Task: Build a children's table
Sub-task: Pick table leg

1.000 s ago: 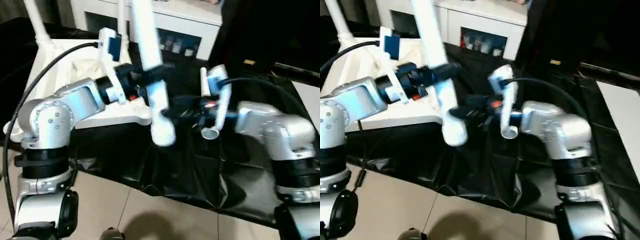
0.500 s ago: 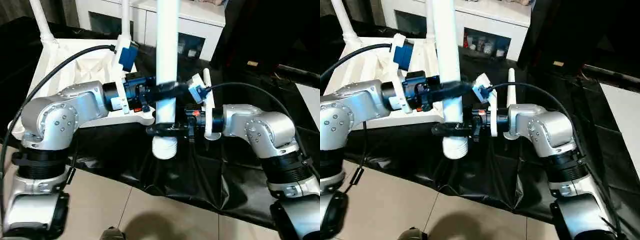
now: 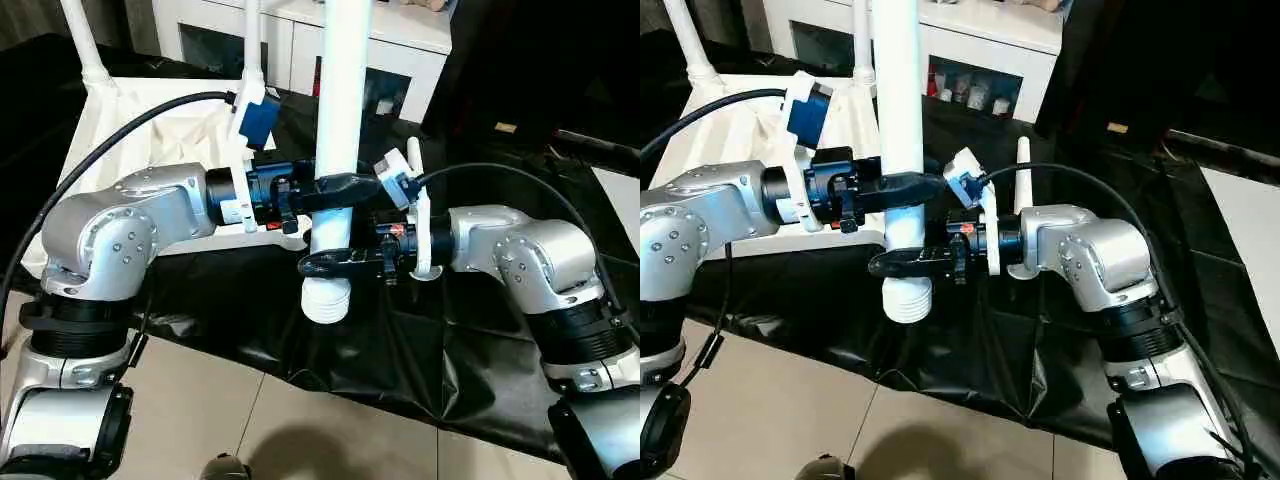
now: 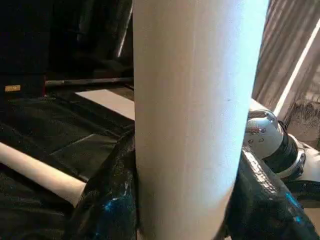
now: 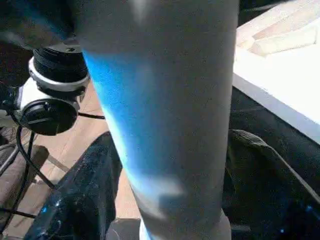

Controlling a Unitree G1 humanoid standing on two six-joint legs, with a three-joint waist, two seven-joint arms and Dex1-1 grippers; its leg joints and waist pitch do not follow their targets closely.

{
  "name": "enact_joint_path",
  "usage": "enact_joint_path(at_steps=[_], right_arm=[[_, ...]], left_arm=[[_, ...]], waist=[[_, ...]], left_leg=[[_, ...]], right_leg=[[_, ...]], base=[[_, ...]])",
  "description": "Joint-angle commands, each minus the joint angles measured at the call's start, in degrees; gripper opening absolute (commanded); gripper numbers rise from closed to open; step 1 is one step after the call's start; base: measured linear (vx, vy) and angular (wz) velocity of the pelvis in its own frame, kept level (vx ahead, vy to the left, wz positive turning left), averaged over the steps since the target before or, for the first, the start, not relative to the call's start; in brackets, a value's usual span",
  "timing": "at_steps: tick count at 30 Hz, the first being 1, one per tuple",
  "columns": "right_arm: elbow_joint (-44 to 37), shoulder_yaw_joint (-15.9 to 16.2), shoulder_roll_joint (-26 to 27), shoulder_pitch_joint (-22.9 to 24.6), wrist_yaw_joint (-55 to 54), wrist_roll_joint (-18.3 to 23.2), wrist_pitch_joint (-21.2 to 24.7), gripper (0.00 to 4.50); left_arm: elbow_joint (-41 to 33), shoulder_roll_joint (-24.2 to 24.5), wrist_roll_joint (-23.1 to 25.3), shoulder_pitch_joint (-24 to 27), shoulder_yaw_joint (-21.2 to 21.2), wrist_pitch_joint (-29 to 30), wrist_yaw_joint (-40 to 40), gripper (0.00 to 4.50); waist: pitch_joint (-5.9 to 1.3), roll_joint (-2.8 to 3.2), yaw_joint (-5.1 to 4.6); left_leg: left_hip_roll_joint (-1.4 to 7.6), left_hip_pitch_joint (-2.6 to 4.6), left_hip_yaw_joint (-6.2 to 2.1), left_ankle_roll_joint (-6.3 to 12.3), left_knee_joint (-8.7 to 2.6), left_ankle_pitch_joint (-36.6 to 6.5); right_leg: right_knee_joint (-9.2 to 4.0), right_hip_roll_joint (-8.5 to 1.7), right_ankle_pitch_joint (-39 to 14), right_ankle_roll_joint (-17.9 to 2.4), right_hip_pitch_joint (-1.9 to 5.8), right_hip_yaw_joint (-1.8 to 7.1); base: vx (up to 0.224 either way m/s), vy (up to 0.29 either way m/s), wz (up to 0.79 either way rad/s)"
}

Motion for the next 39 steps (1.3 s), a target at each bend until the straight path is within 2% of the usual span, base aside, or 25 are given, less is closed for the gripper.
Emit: enact_joint_path(at_steps=[1, 3, 8, 10, 19, 21, 27, 28, 29, 31, 33, 36, 37, 38, 39], right_arm=[[-0.2, 0.84, -0.66, 0.13, 0.56, -0.48, -0.42, 2.96], [-0.11, 0.9, -0.61, 0.15, 0.55, -0.53, -0.47, 2.61], [0.14, 0.66, -0.14, 0.26, 0.09, -0.27, -0.37, 2.43], [0.17, 0.55, 0.02, 0.32, -0.07, -0.19, -0.37, 2.15], [0.3, -0.63, 0.23, 0.59, -0.73, 0.35, -0.57, 2.01], [0.57, -1.24, 0.03, 0.34, -0.93, 0.4, -0.67, 1.99], [1.13, -2.12, -0.61, 0.32, -1.34, 0.17, -1.12, 1.93], [1.46, -2.8, -0.82, 0.27, -1.62, 0.25, -1.2, 1.93], [1.68, -3.34, -0.98, 0.23, -1.78, 0.39, -1.23, 1.91], [2.06, -4.09, -1.22, 0.14, -1.94, 0.55, -1.33, 1.91], [2.57, -5.03, -1.8, 0.1, -2.29, 0.52, -1.6, 1.9], [4.64, -8.55, -2.06, -0.09, -5.05, 1.03, -1.8, 1.89], [5.52, -11.09, -1.32, -0.23, -7.61, 1.7, -1.72, 1.89], [5.76, -11.71, -1.09, -0.29, -8.4, 1.79, -1.71, 1.89], [6.5, -13.08, -0.43, -0.47, -11.24, 1.41, -1.78, 1.88]], left_arm=[[-0.11, -0.17, 0.43, -0.73, -0.8, -0.76, -0.34, 1.88], [-0.14, -0.16, 0.46, -0.73, -0.87, -0.78, -0.51, 1.88], [0.01, -0.41, 0.4, -0.76, -0.53, -0.82, -0.65, 1.88], [0.06, -0.48, 0.36, -0.76, -0.43, -0.84, -0.57, 1.88], [0.38, -0.69, -0.22, -0.75, 0.5, -0.4, -0.29, 1.87], [1.73, -1.05, -1.48, -1.41, 1.87, 1.35, 0.77, 2.43], [0.71, -0.37, -2.76, -0.91, 2.84, 1.86, -0.17, 3.01], [0.03, 0.09, -3.43, -0.42, 3.03, 2.4, -0.74, 3.01], [-0.4, 0.38, -3.74, -0.07, 3.16, 2.72, -0.97, 3.09], [-0.84, 0.75, -3.88, 0.38, 3.26, 2.94, -1.16, 3.18], [-0.95, 0.85, -4.5, 0.73, 4.17, 3.09, -0.89, 3.46], [-1.71, 1.55, -3.88, 1.81, 5.33, 1.96, 0.04, 3.56], [-2.01, 2.11, -1.98, 2.61, 5.49, 0.8, 1.2, 3.69], [-2.07, 2.25, -1.47, 2.82, 5.56, 0.51, 1.57, 3.69], [-2.33, 2.49, -0.37, 3.55, 6.05, -0.07, 2.91, 3.77]], waist=[[-4.47, 0.86, 0.05], [-4.5, 0.85, 0.05], [-4.54, 0.92, 0.07], [-4.55, 0.92, 0.05], [-4.57, 1.02, 0.08], [-4.58, 1.01, 0.12], [-4.56, 0.98, 0.1], [-4.58, 0.76, 0.12], [-4.58, 0.91, 0.18], [-4.56, 0.82, 0.22], [-4.54, 0.74, 0.3], [-4.53, 0.74, 0.43], [-4.57, 0.95, 0.57], [-4.63, 0.93, 0.76], [-4.61, 1.33, 0.85]], left_leg=[[0.86, 1.42, -0.07, -3.68, -3.51, -5.83], [0.85, 1.39, -0.08, -3.68, -3.51, -5.75], [0.85, 1.42, -0.09, -3.68, -3.47, -5.62], [0.84, 1.41, -0.1, -3.64, -3.47, -5.5], [0.82, 1.44, -0.09, -3.68, -3.45, -5.65], [0.82, 1.43, -0.07, -3.69, -3.42, -5.75], [0.8, 1.42, -0.07, -3.62, -3.43, -5.7], [0.82, 1.43, -0.06, -3.64, -3.43, -5.71], [0.8, 1.48, -0.06, -3.64, -3.42, -5.58], [0.83, 1.45, -0.06, -3.59, -3.42, -5.69], [0.85, 1.48, -0.03, -3.53, -3.42, -5.61], [0.81, 1.44, 0.0, -3.65, -3.43, -5.48], [0.89, 1.55, -0.01, -3.86, -3.44, -5.47], [0.85, 1.62, 0.06, -4.0, -3.37, -5.43], [0.8, 1.66, 0.03, -4.13, -3.35, -5.38]], right_leg=[[-3.83, -4.93, -0.9, -8.62, 2.72, 2.92], [-3.82, -4.94, -0.89, -8.63, 2.76, 2.9], [-3.75, -4.9, -0.28, -8.81, 2.75, 2.9], [-3.72, -4.9, 0.07, -8.87, 2.76, 2.88], [-3.75, -4.92, 0.19, -8.99, 2.78, 2.89], [-3.71, -4.92, 0.19, -9.12, 2.81, 2.88], [-3.76, -4.89, 0.11, -9.1, 2.79, 2.87], [-3.74, -4.9, -0.07, -9.06, 2.81, 2.86], [-3.64, -4.87, -0.04, -9.17, 2.73, 2.85], [-3.68, -4.91, -0.35, -9.06, 2.76, 2.87], [-3.72, -4.94, -0.63, -8.92, 2.72, 2.89], [-3.74, -4.97, -0.82, -8.95, 2.7, 2.88], [-3.78, -5.03, -0.89, -9.08, 2.59, 2.9], [-3.74, -4.93, -0.44, -9.28, 2.56, 2.92], [-3.64, -4.82, -0.17, -9.23, 2.46, 2.9]], base=[[0.0, 0.0, 0.0], [0.0, 0.0, 0.0], [0.0, 0.0, 0.0], [0.0, 0.0, 0.0], [0.0, 0.0, 0.0], [0.0, 0.0, 0.0], [0.0, 0.0, 0.0], [0.0, 0.0, 0.0], [0.0, 0.0, 0.0], [0.0, 0.0, 0.0], [0.0, 0.0, 0.0], [0.0, 0.0, 0.0], [0.0, 0.0, 0.0], [0.0, 0.0, 0.0], [0.0, 0.0, 0.0]])
